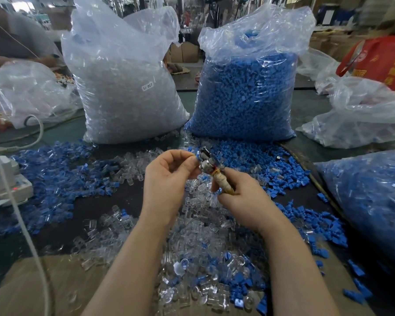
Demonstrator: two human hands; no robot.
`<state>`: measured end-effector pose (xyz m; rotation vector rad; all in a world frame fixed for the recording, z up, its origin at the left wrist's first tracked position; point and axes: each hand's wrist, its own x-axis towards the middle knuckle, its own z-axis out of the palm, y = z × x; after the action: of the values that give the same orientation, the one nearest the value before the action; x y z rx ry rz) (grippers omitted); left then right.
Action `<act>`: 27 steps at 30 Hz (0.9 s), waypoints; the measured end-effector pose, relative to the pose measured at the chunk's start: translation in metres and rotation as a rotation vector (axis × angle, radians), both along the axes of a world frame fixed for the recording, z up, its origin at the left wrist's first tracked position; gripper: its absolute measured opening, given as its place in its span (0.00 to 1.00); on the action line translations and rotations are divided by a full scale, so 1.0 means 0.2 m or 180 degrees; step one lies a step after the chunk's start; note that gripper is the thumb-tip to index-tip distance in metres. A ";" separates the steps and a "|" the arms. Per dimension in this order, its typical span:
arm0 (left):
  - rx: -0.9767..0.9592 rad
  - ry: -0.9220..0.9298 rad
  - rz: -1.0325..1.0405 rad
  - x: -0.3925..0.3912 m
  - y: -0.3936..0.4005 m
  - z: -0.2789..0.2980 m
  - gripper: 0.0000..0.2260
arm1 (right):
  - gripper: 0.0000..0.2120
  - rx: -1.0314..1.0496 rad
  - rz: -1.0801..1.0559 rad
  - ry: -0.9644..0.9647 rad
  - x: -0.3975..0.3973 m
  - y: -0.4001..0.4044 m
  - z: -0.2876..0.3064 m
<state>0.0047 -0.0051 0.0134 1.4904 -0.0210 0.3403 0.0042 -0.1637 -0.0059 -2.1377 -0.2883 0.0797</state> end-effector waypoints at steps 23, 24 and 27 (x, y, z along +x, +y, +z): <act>0.3411 0.2141 0.2259 0.02 0.59 -0.16 0.13 | 0.09 -0.1558 -0.2407 0.0298 0.02 -0.12 -0.03; 0.3519 0.2195 0.2257 0.02 0.58 -0.15 0.15 | 0.12 -0.1596 -0.2406 0.0371 0.02 -0.12 -0.03; 0.3842 0.2059 0.2201 0.03 0.53 -0.10 0.19 | 0.11 -0.1669 -0.2259 0.0425 0.03 -0.11 -0.03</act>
<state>0.0105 0.1011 -0.0070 2.7338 0.9762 0.3949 0.0104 -0.1865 -0.0129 -2.6107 0.6410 -0.1280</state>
